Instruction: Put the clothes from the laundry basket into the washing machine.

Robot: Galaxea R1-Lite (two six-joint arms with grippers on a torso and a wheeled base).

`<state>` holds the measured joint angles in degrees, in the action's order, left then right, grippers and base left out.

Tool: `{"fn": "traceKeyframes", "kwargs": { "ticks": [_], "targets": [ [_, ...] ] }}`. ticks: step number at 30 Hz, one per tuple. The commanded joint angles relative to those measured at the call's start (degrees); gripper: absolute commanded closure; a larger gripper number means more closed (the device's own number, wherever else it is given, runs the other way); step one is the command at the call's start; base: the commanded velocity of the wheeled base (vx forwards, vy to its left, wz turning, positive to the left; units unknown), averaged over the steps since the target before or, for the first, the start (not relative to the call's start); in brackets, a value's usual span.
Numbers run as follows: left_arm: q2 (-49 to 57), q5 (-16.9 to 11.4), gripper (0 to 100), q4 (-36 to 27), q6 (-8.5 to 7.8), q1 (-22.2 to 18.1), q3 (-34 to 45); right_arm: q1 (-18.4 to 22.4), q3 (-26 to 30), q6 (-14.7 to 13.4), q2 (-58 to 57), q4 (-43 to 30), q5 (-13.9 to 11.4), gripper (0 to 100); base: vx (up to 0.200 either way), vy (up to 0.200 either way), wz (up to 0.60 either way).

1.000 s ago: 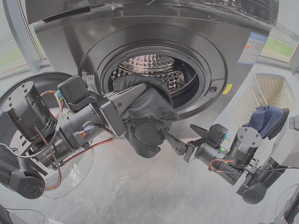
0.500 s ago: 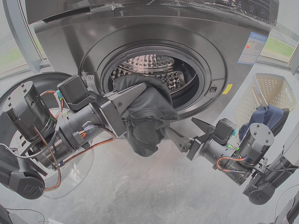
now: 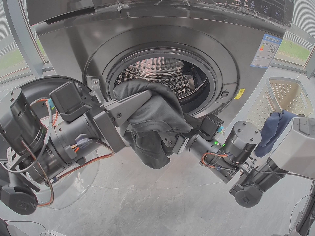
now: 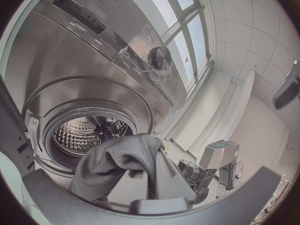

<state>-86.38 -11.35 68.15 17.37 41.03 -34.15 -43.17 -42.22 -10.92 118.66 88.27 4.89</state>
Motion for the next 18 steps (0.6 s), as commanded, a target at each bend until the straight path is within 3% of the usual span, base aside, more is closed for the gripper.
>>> {"fn": "traceKeyframes", "kwargs": {
  "ticks": [1,2,9,10,18],
  "targets": [
    [2.18,-0.16,100,-0.56,0.21,0.10,1.10,0.10,-3.05,0.02,2.80,0.06,-0.49,0,0.000,0.000,0.00],
    [2.18,-0.25,100,-0.56,0.29,0.10,1.36,0.10,-4.01,-0.06,2.80,0.06,-1.64,0,0.000,0.000,0.00],
    [1.92,-0.34,100,-0.56,0.91,0.01,1.36,-1.04,-4.19,-0.50,2.80,0.06,-2.08,0,0.000,0.000,0.00],
    [1.66,-0.34,100,-0.56,0.91,0.01,1.36,-1.31,-4.01,-0.59,2.71,0.06,-2.08,100,0.000,0.000,0.00],
    [1.13,-0.16,100,-0.38,0.91,-0.78,0.66,-2.18,-0.94,-0.77,0.69,0.15,-2.08,100,0.000,0.000,0.00]
  ]
}}
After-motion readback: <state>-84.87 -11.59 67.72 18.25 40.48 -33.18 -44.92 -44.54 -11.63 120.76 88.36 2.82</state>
